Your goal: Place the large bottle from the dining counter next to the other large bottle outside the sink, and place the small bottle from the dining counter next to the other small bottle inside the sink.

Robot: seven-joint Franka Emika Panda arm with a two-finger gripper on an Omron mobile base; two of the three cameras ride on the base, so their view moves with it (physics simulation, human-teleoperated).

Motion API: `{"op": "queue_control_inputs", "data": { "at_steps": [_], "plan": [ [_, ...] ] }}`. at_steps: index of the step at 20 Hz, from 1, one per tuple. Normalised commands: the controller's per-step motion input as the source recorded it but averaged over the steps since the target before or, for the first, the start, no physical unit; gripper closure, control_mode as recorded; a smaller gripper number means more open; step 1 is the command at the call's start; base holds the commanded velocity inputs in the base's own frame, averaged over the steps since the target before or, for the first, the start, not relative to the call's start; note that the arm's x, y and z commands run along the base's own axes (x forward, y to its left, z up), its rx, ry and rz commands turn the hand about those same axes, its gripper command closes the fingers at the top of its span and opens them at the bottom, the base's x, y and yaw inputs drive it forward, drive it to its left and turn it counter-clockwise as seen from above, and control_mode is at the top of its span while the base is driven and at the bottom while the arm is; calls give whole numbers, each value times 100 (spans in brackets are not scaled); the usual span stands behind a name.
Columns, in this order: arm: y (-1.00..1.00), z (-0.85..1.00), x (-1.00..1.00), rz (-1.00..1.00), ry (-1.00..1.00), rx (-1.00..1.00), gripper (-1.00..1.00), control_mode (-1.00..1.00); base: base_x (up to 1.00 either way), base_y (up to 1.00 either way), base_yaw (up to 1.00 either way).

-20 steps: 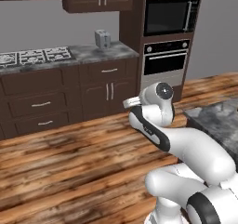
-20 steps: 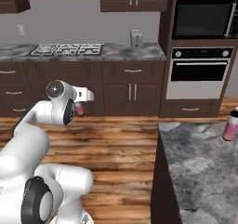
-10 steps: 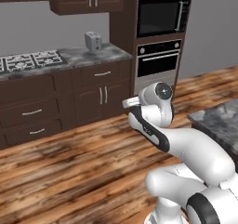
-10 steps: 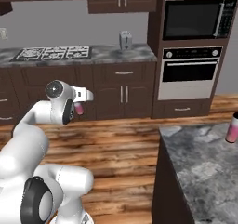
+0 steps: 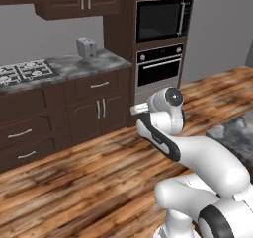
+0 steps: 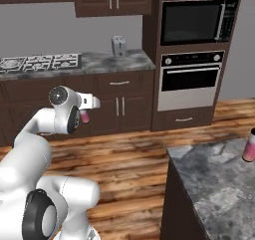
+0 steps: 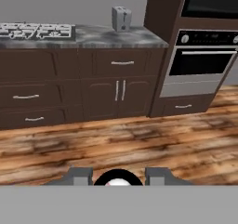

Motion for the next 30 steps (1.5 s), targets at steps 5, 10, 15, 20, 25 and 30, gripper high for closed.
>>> {"op": "queue_control_inputs", "data": {
  "at_steps": [5,10,15,20,25,30],
  "plan": [
    [0,0,0,0,0,0,100,100,48,41,-26],
    [0,0,0,0,0,0,100,100,39,45,-29],
    [0,0,0,0,0,0,100,100,36,46,-31],
    [0,0,0,0,0,0,100,100,34,43,-31],
    [0,0,0,0,0,0,100,100,38,39,-31],
    [0,0,0,0,0,0,100,100,36,39,-31]
  ]
}}
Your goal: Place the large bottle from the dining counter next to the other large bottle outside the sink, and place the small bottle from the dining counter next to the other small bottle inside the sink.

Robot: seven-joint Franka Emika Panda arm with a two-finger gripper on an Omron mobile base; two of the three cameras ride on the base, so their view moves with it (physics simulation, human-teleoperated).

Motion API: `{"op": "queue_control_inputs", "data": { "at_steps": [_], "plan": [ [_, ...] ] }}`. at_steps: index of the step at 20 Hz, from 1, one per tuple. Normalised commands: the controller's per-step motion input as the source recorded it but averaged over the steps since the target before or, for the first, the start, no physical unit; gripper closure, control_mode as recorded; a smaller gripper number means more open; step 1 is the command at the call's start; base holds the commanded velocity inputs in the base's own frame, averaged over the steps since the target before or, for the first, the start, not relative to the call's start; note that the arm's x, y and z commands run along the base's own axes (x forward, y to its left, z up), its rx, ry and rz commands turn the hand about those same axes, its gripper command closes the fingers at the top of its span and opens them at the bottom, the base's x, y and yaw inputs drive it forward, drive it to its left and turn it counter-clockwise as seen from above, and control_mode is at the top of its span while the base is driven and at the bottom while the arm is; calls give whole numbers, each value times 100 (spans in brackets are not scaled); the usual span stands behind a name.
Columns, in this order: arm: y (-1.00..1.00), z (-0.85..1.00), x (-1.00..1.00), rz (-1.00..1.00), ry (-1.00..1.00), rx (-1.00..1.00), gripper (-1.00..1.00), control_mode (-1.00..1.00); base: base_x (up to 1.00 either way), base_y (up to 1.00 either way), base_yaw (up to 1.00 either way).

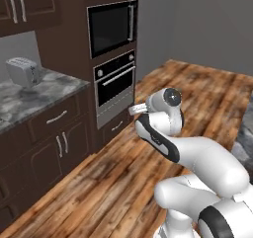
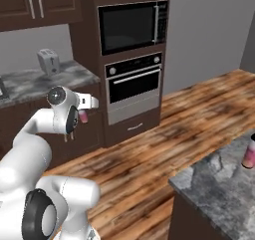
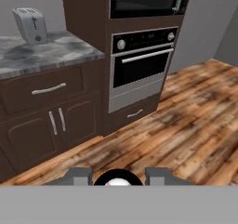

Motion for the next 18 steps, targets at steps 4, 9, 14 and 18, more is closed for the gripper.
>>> {"op": "queue_control_inputs", "data": {
  "at_steps": [4,9,14,18],
  "plan": [
    [0,0,0,0,0,0,100,100,38,36,-31],
    [0,0,0,0,0,0,100,100,38,30,-31],
    [0,0,0,0,0,0,100,100,48,16,-30],
    [0,0,0,0,0,0,100,100,54,10,-30]
  ]
}}
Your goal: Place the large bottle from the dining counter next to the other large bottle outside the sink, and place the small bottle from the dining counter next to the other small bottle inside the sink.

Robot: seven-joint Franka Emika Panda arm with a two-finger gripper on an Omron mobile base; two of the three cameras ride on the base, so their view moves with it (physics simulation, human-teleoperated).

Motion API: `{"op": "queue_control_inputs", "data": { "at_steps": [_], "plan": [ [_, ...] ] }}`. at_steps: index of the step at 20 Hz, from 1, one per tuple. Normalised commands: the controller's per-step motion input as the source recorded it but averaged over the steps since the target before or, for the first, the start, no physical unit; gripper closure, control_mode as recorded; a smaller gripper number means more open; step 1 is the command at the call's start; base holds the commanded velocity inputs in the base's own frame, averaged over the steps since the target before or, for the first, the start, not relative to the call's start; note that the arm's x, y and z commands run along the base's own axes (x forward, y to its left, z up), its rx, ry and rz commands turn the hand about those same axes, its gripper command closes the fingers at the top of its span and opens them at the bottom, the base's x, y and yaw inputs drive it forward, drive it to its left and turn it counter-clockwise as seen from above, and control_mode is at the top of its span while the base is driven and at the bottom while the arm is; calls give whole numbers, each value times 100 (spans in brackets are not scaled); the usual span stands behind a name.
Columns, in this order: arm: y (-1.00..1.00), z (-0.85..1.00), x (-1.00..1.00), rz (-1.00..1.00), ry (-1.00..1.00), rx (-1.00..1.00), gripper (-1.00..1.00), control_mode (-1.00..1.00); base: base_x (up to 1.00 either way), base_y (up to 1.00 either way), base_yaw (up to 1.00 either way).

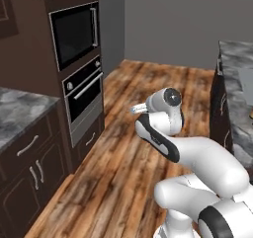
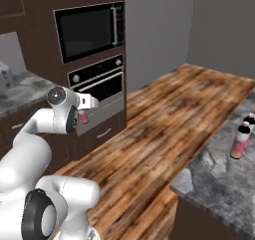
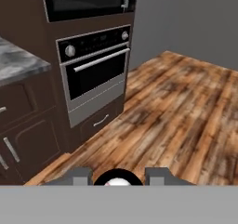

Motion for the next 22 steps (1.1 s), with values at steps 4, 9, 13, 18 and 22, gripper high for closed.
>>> {"op": "queue_control_inputs", "data": {
  "at_steps": [4,9,13,18,22],
  "plan": [
    [0,0,0,0,0,0,100,100,65,7,-30],
    [0,0,0,0,0,0,100,100,69,12,-30],
    [0,0,0,0,0,0,100,100,64,25,-31],
    [0,0,0,0,0,0,100,100,57,24,-32],
    [0,0,0,0,0,0,100,100,57,23,-31]
  ]
}}
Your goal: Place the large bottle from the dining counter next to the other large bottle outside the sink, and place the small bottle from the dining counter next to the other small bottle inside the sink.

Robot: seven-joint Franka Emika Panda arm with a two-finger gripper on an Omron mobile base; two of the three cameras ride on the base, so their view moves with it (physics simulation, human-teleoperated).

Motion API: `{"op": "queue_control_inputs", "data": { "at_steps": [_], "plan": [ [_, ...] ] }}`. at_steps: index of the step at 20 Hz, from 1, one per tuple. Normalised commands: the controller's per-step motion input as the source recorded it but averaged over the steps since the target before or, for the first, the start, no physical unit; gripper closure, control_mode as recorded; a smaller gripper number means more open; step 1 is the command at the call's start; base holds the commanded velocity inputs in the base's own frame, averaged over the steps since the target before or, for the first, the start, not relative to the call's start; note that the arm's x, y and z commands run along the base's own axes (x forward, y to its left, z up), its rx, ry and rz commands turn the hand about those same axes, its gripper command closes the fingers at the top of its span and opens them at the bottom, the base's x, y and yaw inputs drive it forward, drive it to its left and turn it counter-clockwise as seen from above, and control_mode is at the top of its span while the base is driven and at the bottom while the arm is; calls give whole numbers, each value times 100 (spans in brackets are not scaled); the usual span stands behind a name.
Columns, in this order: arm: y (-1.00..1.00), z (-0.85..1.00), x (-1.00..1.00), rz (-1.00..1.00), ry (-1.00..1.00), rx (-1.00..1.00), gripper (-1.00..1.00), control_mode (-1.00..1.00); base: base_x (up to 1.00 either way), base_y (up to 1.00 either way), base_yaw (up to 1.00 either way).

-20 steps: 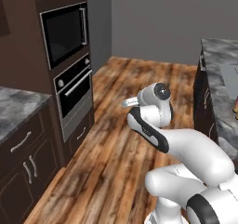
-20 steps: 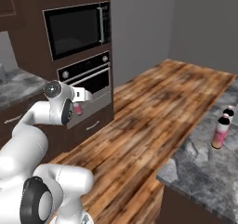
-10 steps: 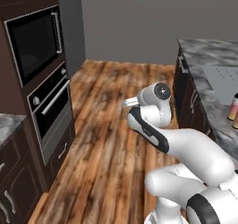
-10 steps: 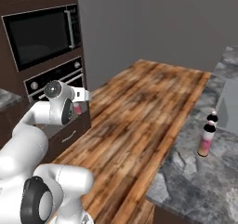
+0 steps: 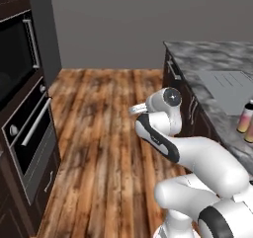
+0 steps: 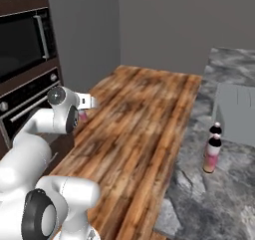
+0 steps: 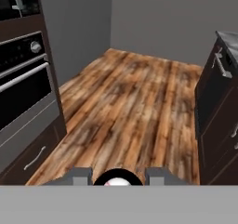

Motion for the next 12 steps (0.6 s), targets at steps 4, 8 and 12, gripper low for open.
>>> {"op": "queue_control_inputs", "data": {
  "at_steps": [4,8,12],
  "plan": [
    [0,0,0,0,0,0,100,100,59,25,-31],
    [0,0,0,0,0,0,100,100,60,29,-30],
    [0,0,0,0,0,0,100,100,60,31,-30]
  ]
}}
